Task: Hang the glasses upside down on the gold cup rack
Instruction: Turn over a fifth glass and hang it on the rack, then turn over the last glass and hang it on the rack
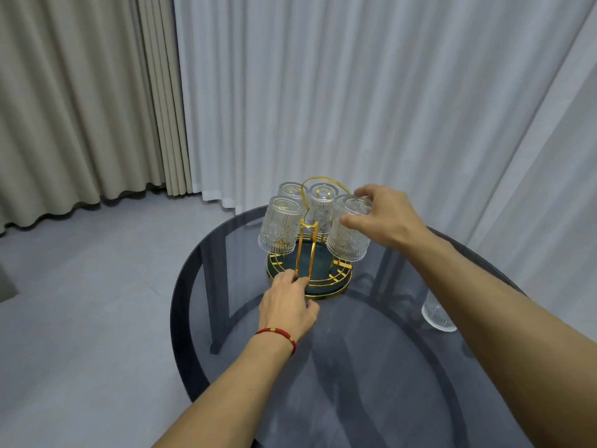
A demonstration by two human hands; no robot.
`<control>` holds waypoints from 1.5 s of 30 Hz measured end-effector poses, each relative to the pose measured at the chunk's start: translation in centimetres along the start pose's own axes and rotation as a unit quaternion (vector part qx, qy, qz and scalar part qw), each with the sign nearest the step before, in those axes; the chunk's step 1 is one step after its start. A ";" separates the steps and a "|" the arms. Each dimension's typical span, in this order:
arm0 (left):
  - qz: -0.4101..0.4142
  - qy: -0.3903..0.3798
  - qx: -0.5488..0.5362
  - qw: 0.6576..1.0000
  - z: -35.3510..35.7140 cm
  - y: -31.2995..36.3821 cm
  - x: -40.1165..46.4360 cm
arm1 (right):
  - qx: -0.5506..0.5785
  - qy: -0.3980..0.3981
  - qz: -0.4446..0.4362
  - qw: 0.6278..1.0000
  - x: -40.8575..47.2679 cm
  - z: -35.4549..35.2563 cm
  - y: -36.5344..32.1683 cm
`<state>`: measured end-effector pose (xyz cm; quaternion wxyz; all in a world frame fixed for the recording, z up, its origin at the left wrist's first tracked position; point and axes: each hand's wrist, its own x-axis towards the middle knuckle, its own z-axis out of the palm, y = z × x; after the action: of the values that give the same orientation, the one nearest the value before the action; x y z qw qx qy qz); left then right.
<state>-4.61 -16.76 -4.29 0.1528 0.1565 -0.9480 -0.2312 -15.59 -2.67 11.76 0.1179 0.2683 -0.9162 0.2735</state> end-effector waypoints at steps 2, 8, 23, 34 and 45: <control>-0.002 -0.003 0.003 1.000 -0.1 0.1 0.0 | -0.012 -0.009 -0.003 1.000 -0.3 1.1 0.1; -0.006 -0.015 0.013 1.000 -0.3 0.6 -0.1 | -0.031 -0.016 0.023 0.999 -1.1 3.1 0.8; 0.104 -0.008 -0.140 0.985 0.0 7.7 -3.1 | 0.031 0.207 0.048 0.977 -11.5 2.0 9.4; 0.008 -0.062 -0.278 0.959 0.4 10.1 -4.1 | 0.210 0.084 0.292 0.929 -13.8 3.2 17.9; 0.014 -0.153 -0.434 0.888 -0.2 10.5 -4.3 | 0.187 -0.029 0.032 0.981 -16.3 0.9 13.3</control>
<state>-2.99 -6.36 0.07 0.0617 0.0238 -0.7667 -0.6386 -9.52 13.24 -0.71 0.0303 0.2636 -0.8601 0.4358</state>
